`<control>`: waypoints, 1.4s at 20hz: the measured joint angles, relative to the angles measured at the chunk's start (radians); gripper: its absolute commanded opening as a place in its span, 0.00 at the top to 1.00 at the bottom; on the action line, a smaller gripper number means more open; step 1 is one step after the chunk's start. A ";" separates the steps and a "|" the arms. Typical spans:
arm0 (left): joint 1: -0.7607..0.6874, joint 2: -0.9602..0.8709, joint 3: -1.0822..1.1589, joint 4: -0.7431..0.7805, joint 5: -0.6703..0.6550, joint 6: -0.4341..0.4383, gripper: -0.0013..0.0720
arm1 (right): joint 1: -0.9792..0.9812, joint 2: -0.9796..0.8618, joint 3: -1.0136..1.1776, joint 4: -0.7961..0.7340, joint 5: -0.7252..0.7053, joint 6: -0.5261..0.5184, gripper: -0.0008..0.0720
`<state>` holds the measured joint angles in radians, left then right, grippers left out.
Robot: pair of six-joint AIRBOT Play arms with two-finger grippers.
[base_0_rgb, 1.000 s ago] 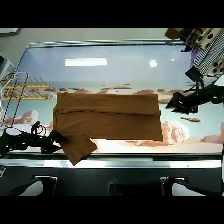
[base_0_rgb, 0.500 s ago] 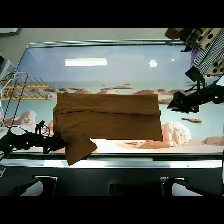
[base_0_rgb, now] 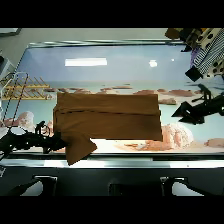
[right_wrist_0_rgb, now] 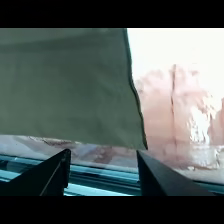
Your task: Fold the clothes and pants, and hang the long-sleeved shirts on hangers.
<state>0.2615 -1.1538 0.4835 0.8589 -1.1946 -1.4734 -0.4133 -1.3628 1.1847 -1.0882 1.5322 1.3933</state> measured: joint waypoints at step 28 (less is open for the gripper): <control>0.000 0.000 0.000 0.000 -0.001 0.000 0.95 | -0.030 -0.032 -0.494 0.167 -0.285 -0.203 0.63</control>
<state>0.2615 -1.1538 0.4839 0.8593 -1.1957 -1.4738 -0.4435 -1.3952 0.6903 -0.9215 1.2469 1.1904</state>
